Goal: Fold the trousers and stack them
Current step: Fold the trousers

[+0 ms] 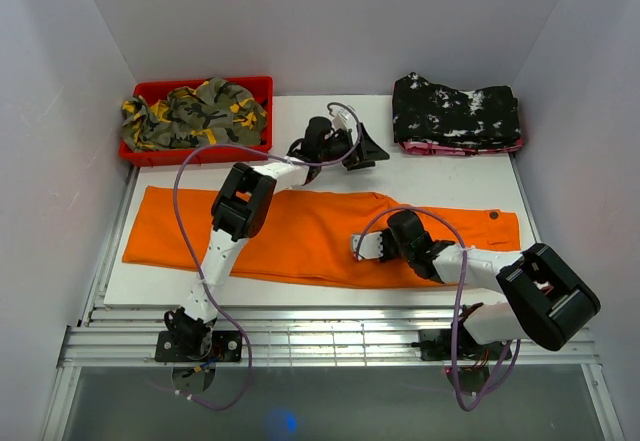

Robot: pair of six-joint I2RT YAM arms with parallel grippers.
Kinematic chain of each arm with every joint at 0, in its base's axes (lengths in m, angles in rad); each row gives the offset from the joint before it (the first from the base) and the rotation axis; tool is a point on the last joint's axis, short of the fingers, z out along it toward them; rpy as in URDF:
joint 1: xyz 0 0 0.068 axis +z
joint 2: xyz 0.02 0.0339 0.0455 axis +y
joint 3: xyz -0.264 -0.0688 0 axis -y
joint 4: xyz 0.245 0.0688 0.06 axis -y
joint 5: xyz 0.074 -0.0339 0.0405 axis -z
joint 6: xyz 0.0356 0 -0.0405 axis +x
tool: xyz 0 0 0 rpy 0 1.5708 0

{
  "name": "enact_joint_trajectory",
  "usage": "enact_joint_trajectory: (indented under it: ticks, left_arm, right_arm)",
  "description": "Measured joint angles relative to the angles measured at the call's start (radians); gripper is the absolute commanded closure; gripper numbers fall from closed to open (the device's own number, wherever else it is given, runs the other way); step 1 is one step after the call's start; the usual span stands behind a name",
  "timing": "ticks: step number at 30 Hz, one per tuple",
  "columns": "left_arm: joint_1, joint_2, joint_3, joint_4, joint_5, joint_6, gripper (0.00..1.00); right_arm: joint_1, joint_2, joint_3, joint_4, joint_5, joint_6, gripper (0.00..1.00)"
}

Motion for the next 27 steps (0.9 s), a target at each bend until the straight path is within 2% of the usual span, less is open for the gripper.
enact_joint_trajectory:
  ticks: [3,4,5,8,11,16,19,23,27]
  left_arm:
    - [0.045,-0.007,0.032,-0.071,-0.017,0.117,0.02]
    - [0.063,-0.011,0.051,-0.109,-0.023,0.163,0.02]
    - [0.082,-0.018,0.071,-0.168,-0.026,0.211,0.02]
    - [0.148,-0.06,0.124,-0.35,-0.03,0.34,0.02]
    - [0.248,-0.209,0.052,-0.5,-0.03,0.473,0.02]
    - [0.468,-0.517,-0.062,-0.779,0.006,0.718,0.02]
    - [0.555,-0.679,-0.149,-0.94,-0.001,0.884,0.13]
    - [0.592,-0.856,-0.395,-1.088,-0.003,1.027,0.27]
    - [0.673,-0.867,-0.565,-1.225,-0.043,1.119,0.35]
  right_arm:
    - [-0.005,0.01,0.036,-0.029,0.01,0.037,0.64]
    - [-0.011,0.014,0.059,-0.052,0.011,0.056,0.5]
    - [-0.019,0.017,0.088,-0.081,0.008,0.077,0.46]
    - [-0.049,0.018,0.19,-0.177,-0.006,0.138,0.44]
    - [-0.115,0.019,0.327,-0.301,-0.045,0.204,0.51]
    - [-0.294,0.068,0.517,-0.507,-0.164,0.275,0.8]
    - [-0.38,0.169,0.605,-0.661,-0.253,0.303,0.88]
    - [-0.406,0.356,0.753,-0.871,-0.408,0.337,0.89]
    - [-0.4,0.512,0.875,-0.982,-0.531,0.379,0.89]
